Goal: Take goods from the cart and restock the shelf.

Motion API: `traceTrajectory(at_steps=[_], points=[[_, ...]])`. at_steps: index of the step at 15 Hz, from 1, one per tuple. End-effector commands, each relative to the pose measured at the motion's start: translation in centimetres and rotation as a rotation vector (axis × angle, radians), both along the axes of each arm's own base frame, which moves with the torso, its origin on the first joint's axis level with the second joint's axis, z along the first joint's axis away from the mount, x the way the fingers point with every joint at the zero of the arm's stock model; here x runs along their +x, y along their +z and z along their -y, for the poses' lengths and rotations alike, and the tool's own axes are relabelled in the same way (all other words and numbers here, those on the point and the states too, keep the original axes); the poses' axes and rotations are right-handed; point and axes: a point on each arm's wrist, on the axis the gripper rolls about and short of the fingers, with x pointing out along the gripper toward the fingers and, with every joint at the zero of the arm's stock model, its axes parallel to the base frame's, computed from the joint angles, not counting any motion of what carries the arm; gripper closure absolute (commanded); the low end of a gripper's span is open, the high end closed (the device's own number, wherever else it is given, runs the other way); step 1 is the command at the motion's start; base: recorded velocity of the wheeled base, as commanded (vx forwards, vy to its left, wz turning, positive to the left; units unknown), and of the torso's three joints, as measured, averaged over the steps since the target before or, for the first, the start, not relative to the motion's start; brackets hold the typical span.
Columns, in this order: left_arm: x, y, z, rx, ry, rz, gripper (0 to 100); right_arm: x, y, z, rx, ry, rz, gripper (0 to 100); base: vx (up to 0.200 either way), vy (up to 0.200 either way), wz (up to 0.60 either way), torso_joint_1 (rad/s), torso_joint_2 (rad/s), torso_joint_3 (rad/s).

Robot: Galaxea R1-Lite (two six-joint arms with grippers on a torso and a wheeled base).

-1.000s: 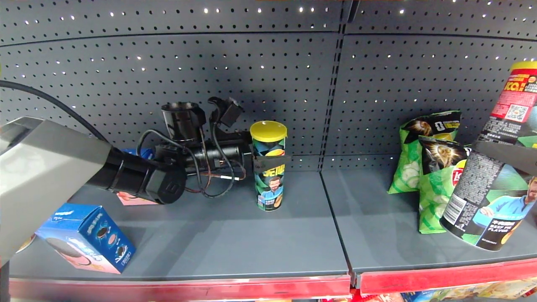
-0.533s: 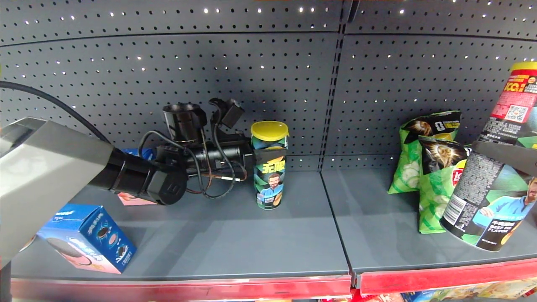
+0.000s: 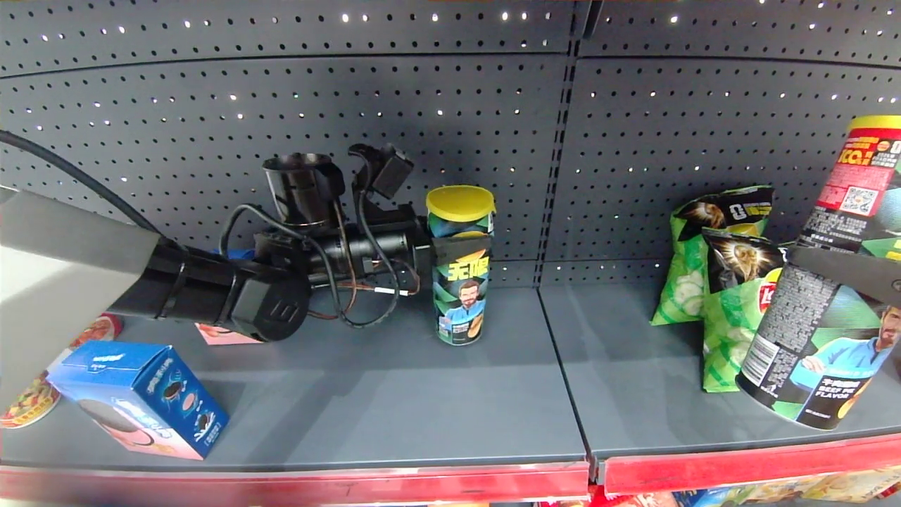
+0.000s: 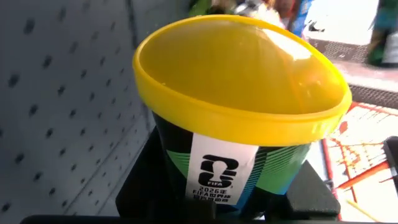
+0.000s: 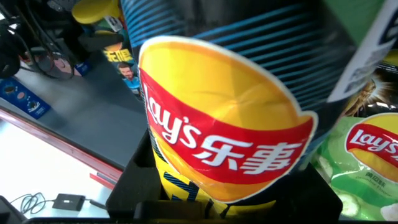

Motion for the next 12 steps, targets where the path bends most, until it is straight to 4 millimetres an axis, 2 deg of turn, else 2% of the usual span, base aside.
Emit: traceTrajectory(at_steps=[1,3,4,7,12], points=[[-1.7,1.9,0.2,-0.019,-0.018,0.022,100,-0.1,0.0,0.0,0.001,0.001,0.003,100,0.0,0.0,0.0,0.0,0.0,0.0],[-3.8,2.5,0.1,-0.023,-0.028,0.011,100,-0.3,0.1,0.0,0.002,0.003,0.008,100,0.0,0.0,0.0,0.0,0.0,0.0],[-4.0,2.5,0.0,-0.021,-0.028,0.007,100,-0.3,0.1,0.0,0.002,0.003,0.008,100,0.0,0.0,0.0,0.0,0.0,0.0],[-7.3,1.8,-0.8,-0.002,-0.038,-0.031,100,-0.6,0.3,0.1,0.005,0.005,0.018,100,0.0,0.0,0.0,0.0,0.0,0.0],[-8.4,-0.3,-1.5,-0.001,0.015,-0.064,100,-0.5,0.2,0.0,0.004,0.008,0.014,100,0.0,0.0,0.0,0.0,0.0,0.0]])
